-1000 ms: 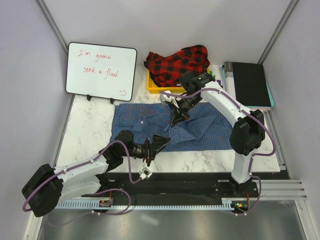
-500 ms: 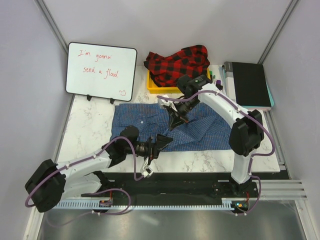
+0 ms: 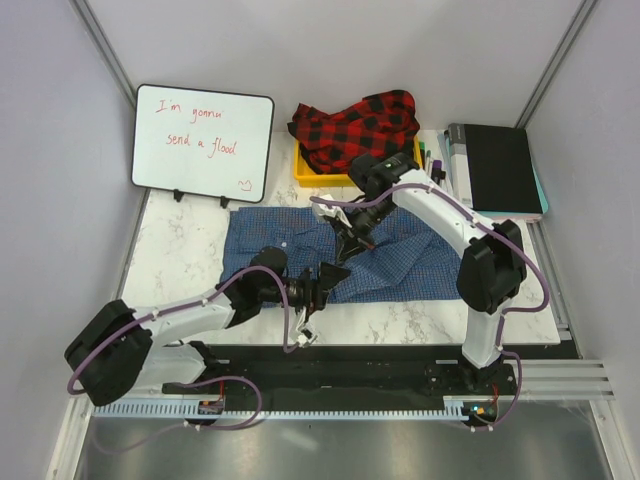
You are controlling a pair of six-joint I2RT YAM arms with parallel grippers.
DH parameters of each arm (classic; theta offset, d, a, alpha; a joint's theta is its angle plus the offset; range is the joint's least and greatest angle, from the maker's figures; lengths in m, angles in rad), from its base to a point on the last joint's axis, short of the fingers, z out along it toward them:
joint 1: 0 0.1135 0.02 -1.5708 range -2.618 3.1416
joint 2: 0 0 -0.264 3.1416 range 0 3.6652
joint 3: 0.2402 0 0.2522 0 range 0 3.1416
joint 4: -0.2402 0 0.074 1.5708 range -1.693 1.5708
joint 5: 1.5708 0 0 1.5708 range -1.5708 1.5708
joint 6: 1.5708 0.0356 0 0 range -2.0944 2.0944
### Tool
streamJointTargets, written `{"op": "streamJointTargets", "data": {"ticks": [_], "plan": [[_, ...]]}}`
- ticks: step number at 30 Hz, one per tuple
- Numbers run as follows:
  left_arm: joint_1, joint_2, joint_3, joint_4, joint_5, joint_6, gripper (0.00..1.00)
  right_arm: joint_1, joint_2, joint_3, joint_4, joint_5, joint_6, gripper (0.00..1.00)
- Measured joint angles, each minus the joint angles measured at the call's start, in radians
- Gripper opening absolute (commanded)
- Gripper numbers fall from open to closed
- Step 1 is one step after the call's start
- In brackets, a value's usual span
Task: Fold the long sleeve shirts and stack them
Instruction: Fold the shirt
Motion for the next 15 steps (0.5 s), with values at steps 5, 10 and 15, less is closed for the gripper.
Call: {"op": "streamJointTargets", "data": {"ticks": [5,10,15], "plan": [[0.000,0.009,0.027,0.041,0.008,0.004,0.43,0.004,0.000,0.007,-0.002,0.000,0.000,0.04],[0.000,0.001,0.039,0.026,0.011,0.011,0.07,0.004,0.000,0.033,-0.002,0.002,0.007,0.32],[-0.005,-0.045,0.100,-0.077,0.012,0.015,0.02,-0.036,0.002,0.109,-0.009,-0.014,0.064,0.68]]}}
